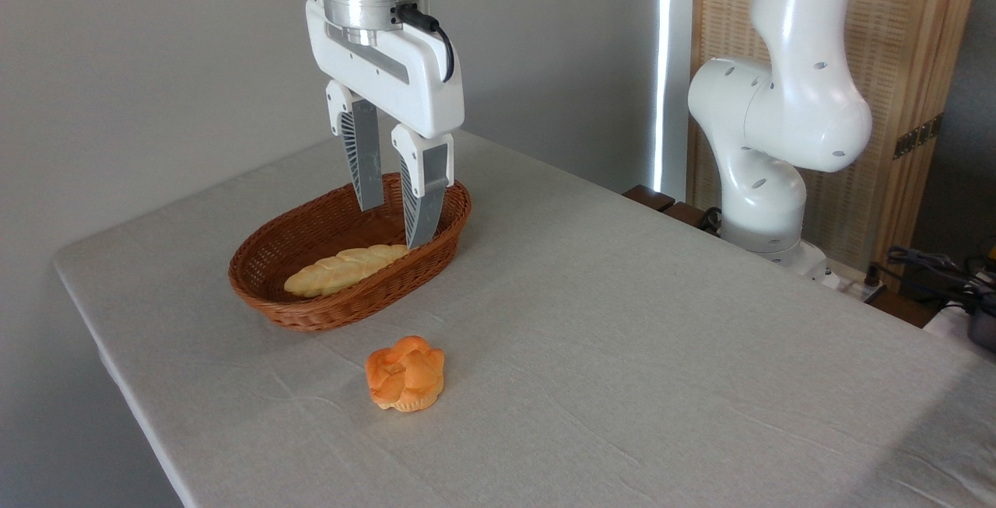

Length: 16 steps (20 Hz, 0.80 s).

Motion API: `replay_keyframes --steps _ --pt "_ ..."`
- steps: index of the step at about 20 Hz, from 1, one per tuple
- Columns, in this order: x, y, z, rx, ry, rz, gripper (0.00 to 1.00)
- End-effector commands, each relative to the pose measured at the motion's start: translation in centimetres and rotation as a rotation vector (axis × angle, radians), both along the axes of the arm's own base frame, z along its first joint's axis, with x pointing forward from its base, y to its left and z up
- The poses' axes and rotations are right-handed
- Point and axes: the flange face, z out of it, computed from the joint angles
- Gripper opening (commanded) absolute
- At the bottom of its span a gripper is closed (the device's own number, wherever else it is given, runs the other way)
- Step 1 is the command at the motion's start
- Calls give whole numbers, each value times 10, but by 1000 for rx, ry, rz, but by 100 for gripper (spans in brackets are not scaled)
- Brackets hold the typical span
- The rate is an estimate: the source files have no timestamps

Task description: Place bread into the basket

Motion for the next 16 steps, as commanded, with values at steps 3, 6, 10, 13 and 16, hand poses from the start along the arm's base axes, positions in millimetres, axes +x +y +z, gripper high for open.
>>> replay_keyframes --steps 3,6,10,13,16 --pt "0 -2 3 17 15 -5 100" --pt "-1 -4 2 18 26 -8 100" --pt "-2 -4 1 17 30 -10 100" --pt "-2 -4 1 18 30 -11 100" --pt "-2 -4 1 17 30 -10 100"
